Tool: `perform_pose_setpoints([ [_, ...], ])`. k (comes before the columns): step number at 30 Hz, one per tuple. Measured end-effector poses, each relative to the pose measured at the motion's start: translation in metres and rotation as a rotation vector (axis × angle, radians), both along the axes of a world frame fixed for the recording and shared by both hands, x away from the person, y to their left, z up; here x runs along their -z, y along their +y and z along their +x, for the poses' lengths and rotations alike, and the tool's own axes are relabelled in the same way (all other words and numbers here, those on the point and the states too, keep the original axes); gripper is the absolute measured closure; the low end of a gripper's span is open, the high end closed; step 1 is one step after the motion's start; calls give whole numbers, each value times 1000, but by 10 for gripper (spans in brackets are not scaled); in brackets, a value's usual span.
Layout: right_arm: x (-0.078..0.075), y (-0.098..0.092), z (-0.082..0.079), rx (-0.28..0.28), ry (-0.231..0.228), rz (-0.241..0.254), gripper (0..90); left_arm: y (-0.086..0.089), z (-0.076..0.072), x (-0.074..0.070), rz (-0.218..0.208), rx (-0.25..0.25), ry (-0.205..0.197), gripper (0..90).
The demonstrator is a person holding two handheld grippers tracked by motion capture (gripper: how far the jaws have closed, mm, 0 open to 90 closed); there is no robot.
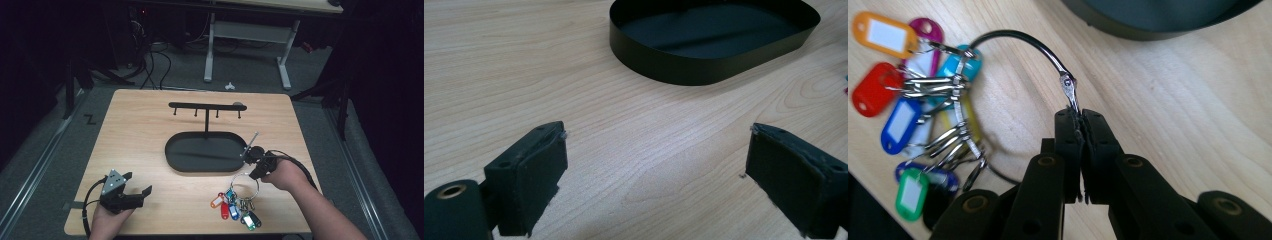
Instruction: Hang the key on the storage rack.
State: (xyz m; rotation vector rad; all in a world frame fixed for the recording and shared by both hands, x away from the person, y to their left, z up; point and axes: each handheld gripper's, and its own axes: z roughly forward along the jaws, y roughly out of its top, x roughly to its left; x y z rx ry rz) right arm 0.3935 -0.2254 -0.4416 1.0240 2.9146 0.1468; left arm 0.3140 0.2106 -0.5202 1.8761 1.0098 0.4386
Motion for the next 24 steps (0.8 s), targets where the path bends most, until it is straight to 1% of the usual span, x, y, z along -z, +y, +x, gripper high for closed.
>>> perform_pose_setpoints([
  [2, -9, 2, -3, -5, -10, -1, 873, 0, 0, 0, 1, 5, 0, 104],
  [3, -9, 2, -3, -5, -10, -1, 873, 0, 0, 0, 1, 5, 0, 105],
  [4, -22, 4, -6, -4, -28, 1, 874, -1, 0, 0, 0, 9, 1, 105],
  [6, -31, 5, -8, -7, -37, 7, 874, -1, -1, 0, 0, 13, 0, 105],
  [7, -31, 5, -8, -7, -37, 7, 874, -1, -1, 0, 0, 13, 0, 105],
  [8, -43, 5, -10, -3, -35, 26, 875, -1, -1, 0, 0, 12, -2, 105],
  [10, -54, 6, -10, -4, -42, 31, 876, 0, -1, -1, -3, 11, -3, 106],
  [12, -62, 7, -11, -6, -48, 30, 876, 0, -1, -1, -4, 12, -2, 105],
  [13, -62, 7, -11, -6, -48, 30, 876, 0, -1, -1, -4, 12, -2, 106],
  [14, -69, 8, -11, -12, -55, 31, 877, 0, -1, -1, -2, 14, -4, 106],
  [15, -69, 8, -11, -12, -55, 31, 877, 0, -1, -1, -1, 14, -4, 106],
  [16, -77, 8, -11, -12, -62, 32, 877, 0, -1, 0, -1, 14, -5, 106],
  [17, -77, 8, -11, -12, -62, 32, 877, 0, -1, 0, -1, 14, -5, 106],
  [18, -86, 8, -11, -18, -80, 29, 877, 0, -1, 0, -3, 14, -4, 106],
  [19, -86, 8, -11, -18, -80, 29, 877, 0, -1, 0, -3, 14, -4, 106],
  [20, -90, 8, -10, -19, -88, 32, 877, 0, -1, 0, -4, 14, -4, 106],
  [21, -99, 8, -10, -13, -98, 31, 877, 0, -1, 0, -4, 14, -5, 107],
  [22, -99, 8, -10, -13, -98, 31, 877, 0, -1, 0, -4, 14, -5, 107],
  [23, -108, 9, -9, -15, -110, 31, 877, 0, -1, 0, -4, 13, -5, 107],
  [24, -111, 10, -9, -17, -111, 34, 877, 0, -1, 0, -4, 13, -4, 107],
])
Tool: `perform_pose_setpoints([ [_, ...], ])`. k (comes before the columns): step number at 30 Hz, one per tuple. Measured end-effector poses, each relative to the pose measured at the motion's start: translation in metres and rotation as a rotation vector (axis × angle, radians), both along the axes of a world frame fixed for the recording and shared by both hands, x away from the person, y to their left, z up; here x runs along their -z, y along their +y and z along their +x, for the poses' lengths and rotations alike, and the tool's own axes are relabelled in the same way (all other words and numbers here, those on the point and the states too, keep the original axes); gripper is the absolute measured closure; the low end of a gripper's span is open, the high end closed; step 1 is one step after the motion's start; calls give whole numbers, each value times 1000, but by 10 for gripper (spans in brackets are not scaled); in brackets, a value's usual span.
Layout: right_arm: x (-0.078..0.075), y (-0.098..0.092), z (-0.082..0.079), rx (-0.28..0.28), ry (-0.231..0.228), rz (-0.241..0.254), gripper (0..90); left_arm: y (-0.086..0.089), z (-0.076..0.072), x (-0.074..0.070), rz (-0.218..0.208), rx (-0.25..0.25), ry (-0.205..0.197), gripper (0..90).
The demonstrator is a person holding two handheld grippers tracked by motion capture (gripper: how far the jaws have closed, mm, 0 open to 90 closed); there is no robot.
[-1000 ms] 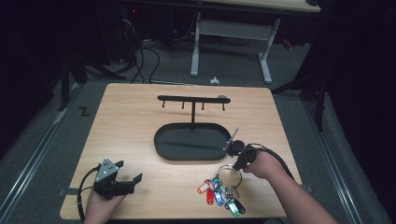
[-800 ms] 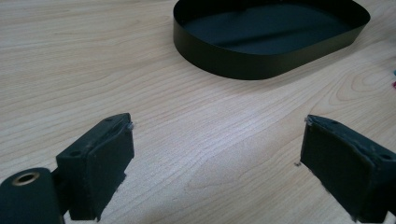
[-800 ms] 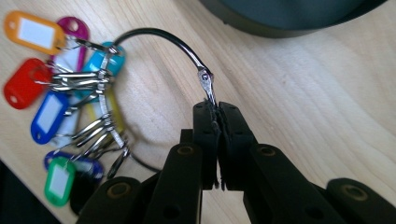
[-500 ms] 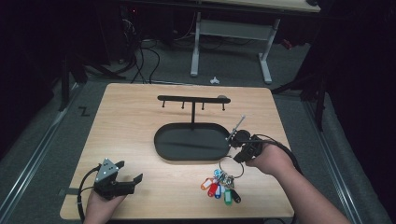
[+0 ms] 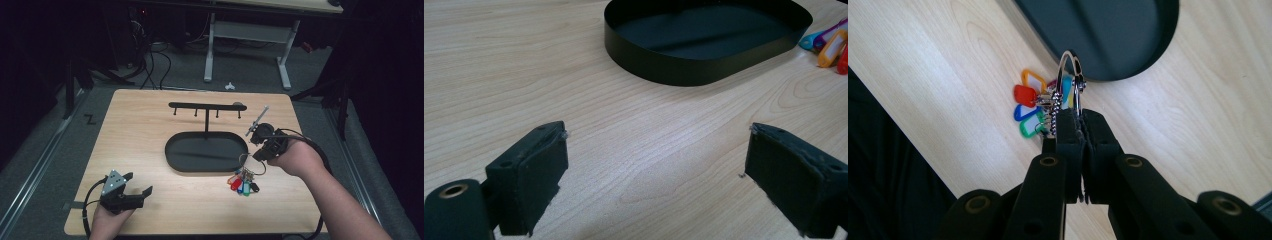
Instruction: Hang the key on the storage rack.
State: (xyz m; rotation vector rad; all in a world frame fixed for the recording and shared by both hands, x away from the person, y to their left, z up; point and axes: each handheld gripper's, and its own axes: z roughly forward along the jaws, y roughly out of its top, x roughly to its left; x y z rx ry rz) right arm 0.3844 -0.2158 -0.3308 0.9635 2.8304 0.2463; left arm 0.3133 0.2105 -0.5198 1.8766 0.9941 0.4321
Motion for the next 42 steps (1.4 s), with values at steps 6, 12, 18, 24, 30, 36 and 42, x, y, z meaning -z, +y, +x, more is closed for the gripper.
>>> perform_pose_setpoints([
  [6, -22, 2, 4, -4, -27, 8, 876, -1, 0, 0, 3, 4, -2, 107],
  [12, -39, 2, 8, 11, -52, 1, 877, 2, -1, 0, -4, -6, -6, 107],
  [18, -50, 3, 13, 16, -71, 0, 876, 3, -2, 0, -5, -7, -6, 107],
  [24, -56, 3, 22, 31, -78, 6, 876, 5, -4, 1, 1, -10, -1, 107],
  [30, -61, 1, 35, 58, -86, 8, 876, 14, -10, 1, -4, -37, -1, 107],
  [36, -66, 0, 45, 61, -102, 22, 876, 21, -15, 1, -8, -55, 0, 107],
  [42, -66, 5, 58, 64, -102, 22, 876, 23, -17, 0, -6, -61, -1, 108],
])
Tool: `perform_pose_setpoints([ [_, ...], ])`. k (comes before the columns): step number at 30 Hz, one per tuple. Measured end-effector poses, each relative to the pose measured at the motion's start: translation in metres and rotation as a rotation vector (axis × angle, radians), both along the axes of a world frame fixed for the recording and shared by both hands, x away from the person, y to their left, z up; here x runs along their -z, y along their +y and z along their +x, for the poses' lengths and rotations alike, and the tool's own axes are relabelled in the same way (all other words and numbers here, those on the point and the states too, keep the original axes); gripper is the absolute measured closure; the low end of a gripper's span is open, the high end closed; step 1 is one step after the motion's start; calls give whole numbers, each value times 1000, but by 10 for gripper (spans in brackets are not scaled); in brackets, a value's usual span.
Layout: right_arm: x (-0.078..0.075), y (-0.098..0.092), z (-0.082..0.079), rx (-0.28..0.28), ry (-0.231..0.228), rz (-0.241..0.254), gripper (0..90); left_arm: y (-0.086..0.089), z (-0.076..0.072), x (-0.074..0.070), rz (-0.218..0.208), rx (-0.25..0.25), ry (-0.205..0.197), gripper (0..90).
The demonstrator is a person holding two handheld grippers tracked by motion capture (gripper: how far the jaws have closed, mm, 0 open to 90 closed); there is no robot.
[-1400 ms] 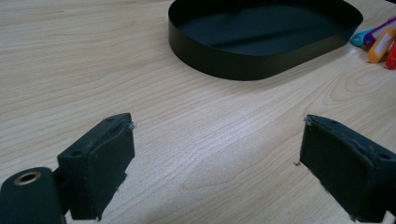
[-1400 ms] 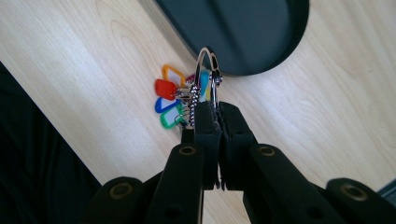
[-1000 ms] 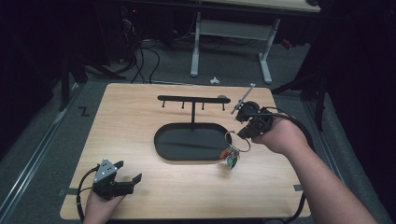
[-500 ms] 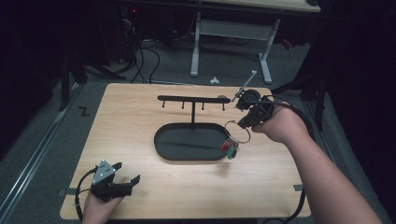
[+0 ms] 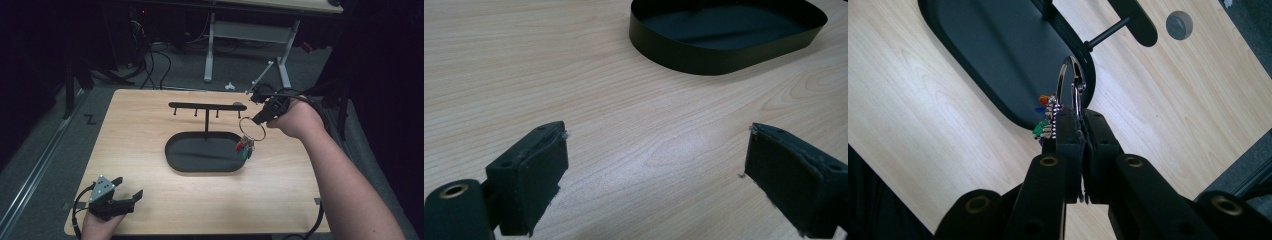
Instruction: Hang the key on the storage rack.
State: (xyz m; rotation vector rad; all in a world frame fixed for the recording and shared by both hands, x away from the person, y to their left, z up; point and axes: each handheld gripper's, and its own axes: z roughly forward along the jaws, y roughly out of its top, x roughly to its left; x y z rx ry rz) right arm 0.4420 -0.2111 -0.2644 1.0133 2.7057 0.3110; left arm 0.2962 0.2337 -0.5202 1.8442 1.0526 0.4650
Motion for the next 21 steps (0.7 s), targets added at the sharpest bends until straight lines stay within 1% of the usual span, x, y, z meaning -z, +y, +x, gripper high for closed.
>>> perform_pose_setpoints([
  [1, 0, 0, 0, 0, 0, 0, 876, 0, 0, 0, 0, 0, 1, 108],
  [6, 4, 4, 11, -3, 8, 5, 877, 1, 0, 0, -4, 3, 0, 110],
  [9, 3, 7, 15, 3, 8, 11, 876, 0, 0, 0, -4, 6, 1, 110],
  [12, 2, 9, 19, -3, 3, 18, 876, 0, 0, 0, -2, 9, 1, 110],
  [14, 1, 12, 24, 0, 2, 20, 876, -1, 0, 0, -1, 10, 1, 110],
  [17, 1, 13, 28, 4, 2, 21, 876, 0, 0, 0, -1, 9, 2, 111],
  [21, 5, 16, 37, 16, 7, 33, 876, 0, 0, 0, -3, 8, 1, 112],
])
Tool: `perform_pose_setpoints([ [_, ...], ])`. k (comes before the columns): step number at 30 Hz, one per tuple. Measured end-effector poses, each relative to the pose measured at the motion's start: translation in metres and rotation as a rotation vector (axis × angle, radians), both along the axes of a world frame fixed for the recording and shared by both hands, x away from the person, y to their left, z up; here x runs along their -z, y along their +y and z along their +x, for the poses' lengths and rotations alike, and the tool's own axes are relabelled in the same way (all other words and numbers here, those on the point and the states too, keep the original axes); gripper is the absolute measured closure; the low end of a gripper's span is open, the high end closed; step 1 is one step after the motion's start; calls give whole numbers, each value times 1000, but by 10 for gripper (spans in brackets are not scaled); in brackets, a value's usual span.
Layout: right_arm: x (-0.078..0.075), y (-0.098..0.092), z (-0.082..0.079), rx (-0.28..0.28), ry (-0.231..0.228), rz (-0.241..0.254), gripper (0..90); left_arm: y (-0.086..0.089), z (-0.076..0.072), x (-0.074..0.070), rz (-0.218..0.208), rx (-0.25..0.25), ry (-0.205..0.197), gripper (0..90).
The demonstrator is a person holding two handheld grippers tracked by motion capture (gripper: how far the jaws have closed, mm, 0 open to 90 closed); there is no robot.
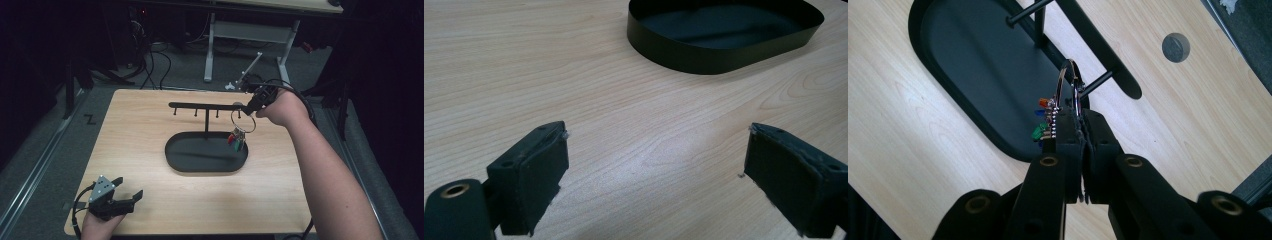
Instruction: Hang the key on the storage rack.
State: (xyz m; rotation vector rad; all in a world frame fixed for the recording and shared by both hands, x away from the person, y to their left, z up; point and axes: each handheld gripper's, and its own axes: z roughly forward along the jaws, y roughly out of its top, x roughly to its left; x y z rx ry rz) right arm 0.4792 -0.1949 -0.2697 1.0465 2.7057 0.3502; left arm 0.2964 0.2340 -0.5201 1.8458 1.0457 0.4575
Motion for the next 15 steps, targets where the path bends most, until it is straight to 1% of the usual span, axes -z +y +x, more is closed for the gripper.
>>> perform_pose_setpoints([
  [5, 5, 2, 7, 4, 4, 0, 876, 1, 0, 0, -2, 0, 1, 112],
  [6, 7, 2, 10, 13, 8, 1, 876, 0, 0, 0, -1, 2, 2, 112],
  [9, 11, 1, 14, 10, 14, 0, 876, 0, 0, 0, 4, 5, 4, 112],
  [10, 15, 1, 16, 18, 22, 13, 876, 0, 0, 0, 2, 6, 4, 112],
  [11, 17, 1, 17, 26, 25, 16, 876, 0, 0, 1, 1, 6, 5, 112],
  [13, 19, 0, 18, 23, 25, 13, 876, 0, 0, 1, 2, 7, 5, 112],
  [14, 23, 0, 19, 43, 34, 4, 876, 0, 0, 1, 5, 9, 8, 112],
  [15, 23, 0, 19, 43, 34, 4, 876, 0, 0, 1, 5, 9, 8, 112],
])
